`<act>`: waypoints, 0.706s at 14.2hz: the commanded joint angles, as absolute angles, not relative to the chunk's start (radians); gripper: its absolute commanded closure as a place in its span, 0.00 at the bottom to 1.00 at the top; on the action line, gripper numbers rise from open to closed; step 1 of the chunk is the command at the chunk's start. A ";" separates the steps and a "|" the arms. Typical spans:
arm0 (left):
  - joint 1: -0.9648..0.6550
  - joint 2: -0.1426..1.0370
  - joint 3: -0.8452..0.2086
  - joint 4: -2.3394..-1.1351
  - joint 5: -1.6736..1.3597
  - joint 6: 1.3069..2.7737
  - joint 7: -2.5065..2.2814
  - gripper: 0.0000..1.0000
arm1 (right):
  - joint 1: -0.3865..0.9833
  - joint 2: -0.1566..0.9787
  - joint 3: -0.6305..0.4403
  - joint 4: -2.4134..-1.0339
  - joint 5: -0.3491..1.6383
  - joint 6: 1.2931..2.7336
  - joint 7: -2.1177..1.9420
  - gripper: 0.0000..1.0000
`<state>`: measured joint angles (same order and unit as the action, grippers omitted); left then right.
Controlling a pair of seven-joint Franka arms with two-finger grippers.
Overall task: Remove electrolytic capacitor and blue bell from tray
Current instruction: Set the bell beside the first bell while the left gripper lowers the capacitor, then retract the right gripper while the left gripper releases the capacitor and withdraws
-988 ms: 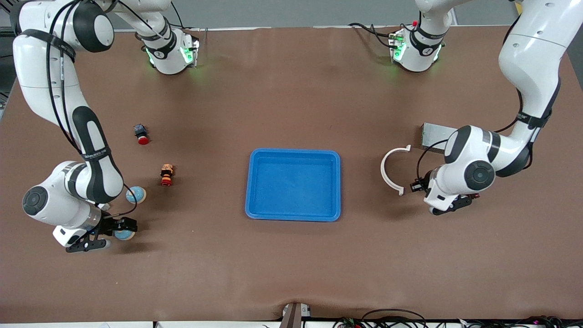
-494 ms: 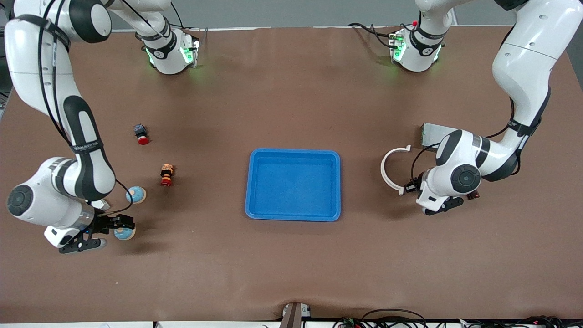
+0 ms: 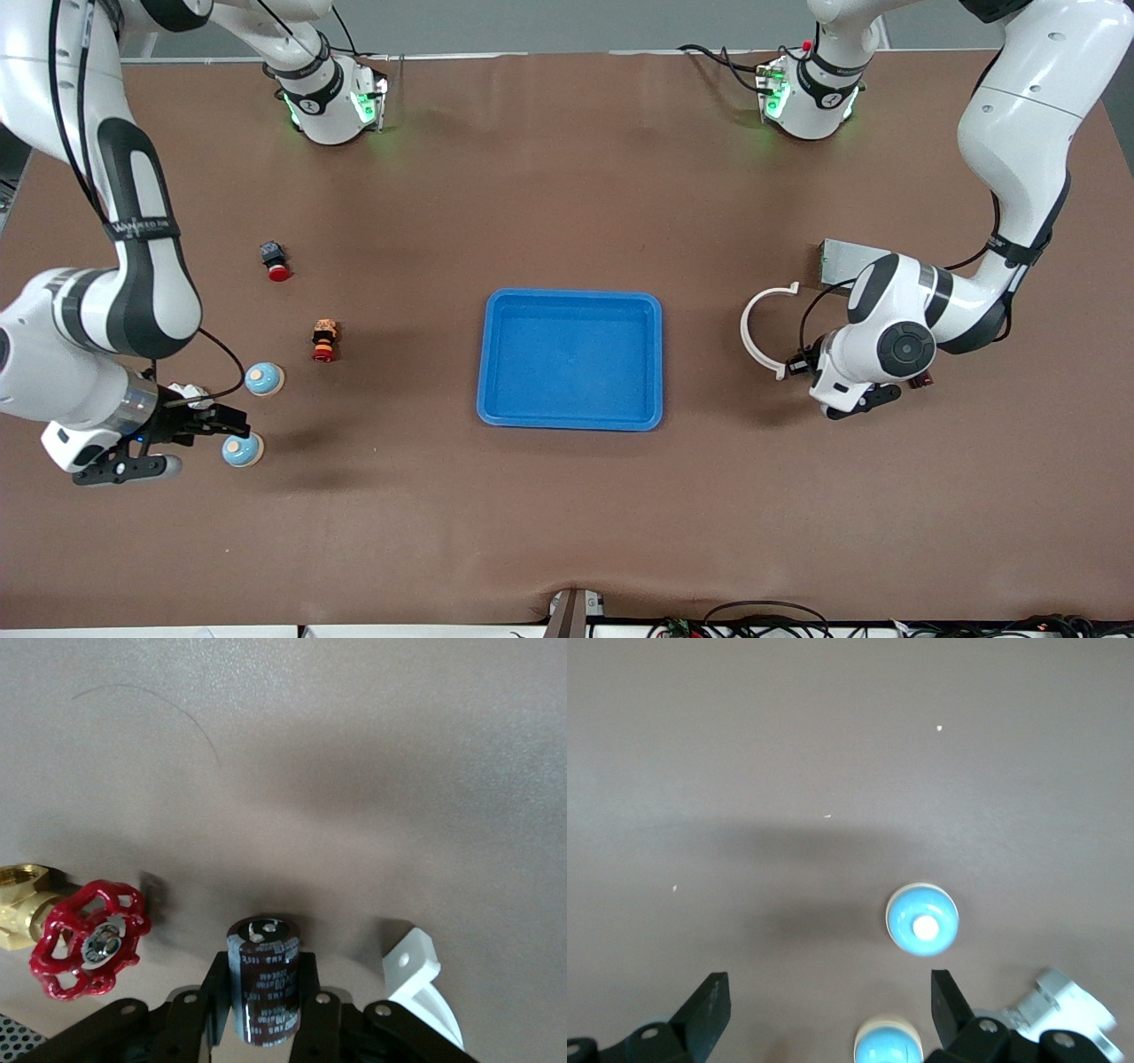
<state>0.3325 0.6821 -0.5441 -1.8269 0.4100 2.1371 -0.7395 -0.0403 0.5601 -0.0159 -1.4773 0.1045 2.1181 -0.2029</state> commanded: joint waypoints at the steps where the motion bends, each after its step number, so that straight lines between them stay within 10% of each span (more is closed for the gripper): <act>1: 0.334 0.690 -0.548 -1.815 0.437 2.145 -0.755 0.80 | -0.038 0.448 -0.018 -1.513 0.022 2.054 -0.144 0.00; 10: 0.334 0.693 -0.548 -1.815 0.437 2.148 -0.756 0.51 | -0.048 0.197 -0.018 -1.520 0.000 1.767 -0.089 0.00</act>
